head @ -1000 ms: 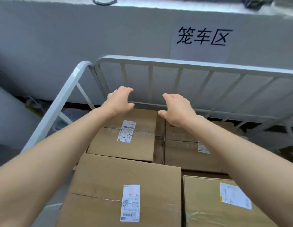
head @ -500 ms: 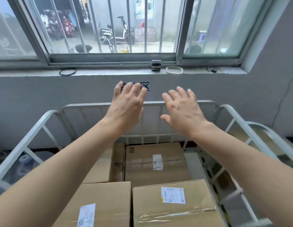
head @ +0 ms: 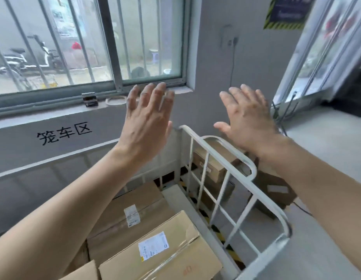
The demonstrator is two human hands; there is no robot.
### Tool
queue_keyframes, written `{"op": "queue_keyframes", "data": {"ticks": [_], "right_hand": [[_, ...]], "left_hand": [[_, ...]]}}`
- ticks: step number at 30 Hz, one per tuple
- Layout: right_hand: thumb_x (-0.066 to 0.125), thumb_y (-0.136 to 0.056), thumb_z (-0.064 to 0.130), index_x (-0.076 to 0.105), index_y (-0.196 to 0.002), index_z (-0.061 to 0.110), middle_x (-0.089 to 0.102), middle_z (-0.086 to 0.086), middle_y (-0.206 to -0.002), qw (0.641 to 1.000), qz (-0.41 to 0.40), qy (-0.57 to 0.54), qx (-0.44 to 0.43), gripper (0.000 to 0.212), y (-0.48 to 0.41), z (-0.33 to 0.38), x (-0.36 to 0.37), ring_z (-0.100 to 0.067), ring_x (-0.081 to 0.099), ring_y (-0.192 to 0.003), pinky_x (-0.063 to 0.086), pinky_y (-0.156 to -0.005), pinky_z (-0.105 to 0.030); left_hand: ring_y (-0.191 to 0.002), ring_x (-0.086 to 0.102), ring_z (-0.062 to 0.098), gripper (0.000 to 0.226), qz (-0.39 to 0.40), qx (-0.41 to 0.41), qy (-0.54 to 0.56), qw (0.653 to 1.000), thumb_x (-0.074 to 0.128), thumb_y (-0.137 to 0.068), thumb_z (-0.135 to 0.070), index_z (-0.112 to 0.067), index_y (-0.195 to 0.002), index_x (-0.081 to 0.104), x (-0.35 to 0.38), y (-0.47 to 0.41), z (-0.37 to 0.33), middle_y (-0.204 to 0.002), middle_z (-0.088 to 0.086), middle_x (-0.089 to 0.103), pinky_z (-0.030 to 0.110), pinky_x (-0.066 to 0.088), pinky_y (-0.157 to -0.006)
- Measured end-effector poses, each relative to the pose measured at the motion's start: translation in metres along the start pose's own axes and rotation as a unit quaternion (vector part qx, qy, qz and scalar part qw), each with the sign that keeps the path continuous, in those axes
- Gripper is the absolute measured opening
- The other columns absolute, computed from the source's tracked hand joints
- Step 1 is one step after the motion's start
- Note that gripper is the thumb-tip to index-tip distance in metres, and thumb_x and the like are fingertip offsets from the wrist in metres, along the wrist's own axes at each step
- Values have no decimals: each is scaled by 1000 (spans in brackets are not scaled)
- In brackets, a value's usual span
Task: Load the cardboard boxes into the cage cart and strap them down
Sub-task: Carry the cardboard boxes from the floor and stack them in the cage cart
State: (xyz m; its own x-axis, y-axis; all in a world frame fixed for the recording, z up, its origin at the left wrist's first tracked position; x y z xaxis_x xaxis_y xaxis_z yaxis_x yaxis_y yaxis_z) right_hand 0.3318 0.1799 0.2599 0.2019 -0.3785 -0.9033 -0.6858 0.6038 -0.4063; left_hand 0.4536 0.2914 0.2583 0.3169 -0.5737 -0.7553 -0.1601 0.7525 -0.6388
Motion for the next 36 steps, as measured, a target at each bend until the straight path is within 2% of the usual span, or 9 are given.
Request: {"op": "queue_keyframes", "data": {"ticks": [7,12,17,25,30,36], "right_hand": [[58,-89,45,34,-141,13,38,-10,-144,996,21,22,88,66,24,-106,22,-33,24,-140,19,-115,-49],[59,-87,45,41,-132,12,45,-9,-136,995,27,22,95,59,20,-183,57,-31,30,-135,24,-111,-48],[61,-87,44,41,-134,11,44,-10,-138,996,34,0,78,61,0,-278,108,-32,30,-135,23,-111,-48],[59,-88,44,39,-136,11,44,-9,-138,994,93,-9,58,61,-23,-445,179,-32,30,-134,21,-112,-47],[57,-90,44,39,-135,12,42,-8,-140,990,122,-35,55,59,-37,-497,220,-31,28,-136,21,-112,-46],[55,-91,43,37,-138,12,42,-7,-141,987,142,-71,10,59,-71,-508,268,-30,28,-137,21,-114,-46]], "left_hand": [[-128,43,40,68,-17,71,60,996,76,-76,-19,-1,-134,47,33,-42,-94,-138,22,46,56,23,-110],[-127,44,41,68,-5,78,83,993,76,-75,-19,-1,-134,47,75,-74,-163,-137,22,46,57,25,-109],[-126,45,41,67,9,61,80,995,76,-75,-18,-1,-134,48,130,-121,-242,-135,22,47,57,25,-108],[-123,47,38,64,49,27,88,995,75,-75,-16,-2,-132,51,216,-199,-387,-131,18,51,55,28,-107],[-127,43,36,62,97,4,82,992,70,-79,-16,-2,-135,48,263,-224,-418,-136,18,47,54,23,-110],[-130,40,35,61,135,-54,60,988,67,-82,-17,-4,-137,44,312,-239,-411,-139,17,43,51,19,-112]]}}
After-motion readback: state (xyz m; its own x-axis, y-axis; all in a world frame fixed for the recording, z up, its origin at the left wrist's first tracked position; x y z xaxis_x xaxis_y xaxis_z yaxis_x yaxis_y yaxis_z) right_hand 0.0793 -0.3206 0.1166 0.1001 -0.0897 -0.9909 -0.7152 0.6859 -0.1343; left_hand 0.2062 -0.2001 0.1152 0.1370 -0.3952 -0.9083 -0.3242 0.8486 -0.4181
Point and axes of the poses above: each hand's wrist, its own y-axis away from the middle knuckle, its own x-axis out of the palm, z = x × y, the point moved 9 cm from there along -y, towards the middle knuckle
